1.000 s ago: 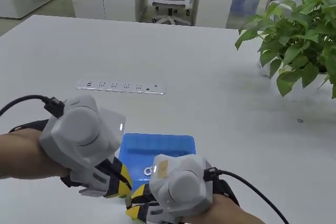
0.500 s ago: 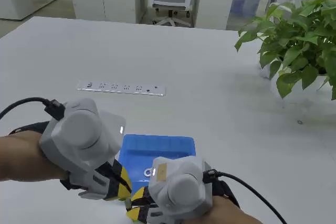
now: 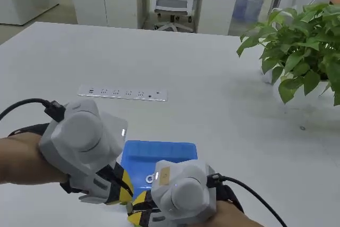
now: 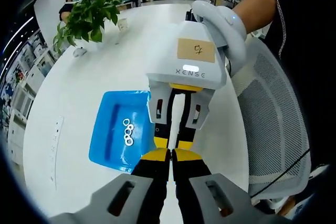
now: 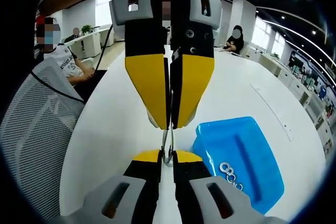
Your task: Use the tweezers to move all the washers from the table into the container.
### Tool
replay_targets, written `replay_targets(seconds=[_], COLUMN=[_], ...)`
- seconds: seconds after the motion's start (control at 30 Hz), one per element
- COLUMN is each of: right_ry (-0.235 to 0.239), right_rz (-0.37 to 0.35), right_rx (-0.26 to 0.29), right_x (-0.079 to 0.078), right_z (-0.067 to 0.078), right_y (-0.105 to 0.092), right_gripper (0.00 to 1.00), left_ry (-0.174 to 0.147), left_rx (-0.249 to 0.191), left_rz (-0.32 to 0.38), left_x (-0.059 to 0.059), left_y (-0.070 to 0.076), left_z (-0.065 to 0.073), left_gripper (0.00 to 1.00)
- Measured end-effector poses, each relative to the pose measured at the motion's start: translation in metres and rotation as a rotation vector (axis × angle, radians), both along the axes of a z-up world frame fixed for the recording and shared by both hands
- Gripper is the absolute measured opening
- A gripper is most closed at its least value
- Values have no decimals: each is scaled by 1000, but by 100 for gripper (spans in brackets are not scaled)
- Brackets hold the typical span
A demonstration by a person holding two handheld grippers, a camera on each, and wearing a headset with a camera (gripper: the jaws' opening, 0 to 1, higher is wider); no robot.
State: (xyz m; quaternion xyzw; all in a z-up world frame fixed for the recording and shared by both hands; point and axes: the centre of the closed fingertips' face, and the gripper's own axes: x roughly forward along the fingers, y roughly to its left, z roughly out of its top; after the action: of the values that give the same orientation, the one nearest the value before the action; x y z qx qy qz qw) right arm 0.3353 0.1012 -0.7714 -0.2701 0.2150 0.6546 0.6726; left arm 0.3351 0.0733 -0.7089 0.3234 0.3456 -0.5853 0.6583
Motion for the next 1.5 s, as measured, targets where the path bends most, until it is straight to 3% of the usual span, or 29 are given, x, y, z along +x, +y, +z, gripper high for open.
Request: replay_targets(seconds=[0.77, 1.23, 1.5], right_ry=[-10, -37, -49], right_rz=[-15, -33, -44], right_rx=[15, 23, 16], right_x=[0, 16, 35], right_z=[34, 53, 60], right_y=[0, -2, -4], right_gripper=[10, 10, 10], left_ry=[-25, -61, -91], left_rx=[-1, -8, -23], left_rz=[3, -3, 0], left_x=[-1, 13, 30], left_y=[-1, -5, -7], left_z=[33, 53, 60], left_gripper=[6, 6, 6])
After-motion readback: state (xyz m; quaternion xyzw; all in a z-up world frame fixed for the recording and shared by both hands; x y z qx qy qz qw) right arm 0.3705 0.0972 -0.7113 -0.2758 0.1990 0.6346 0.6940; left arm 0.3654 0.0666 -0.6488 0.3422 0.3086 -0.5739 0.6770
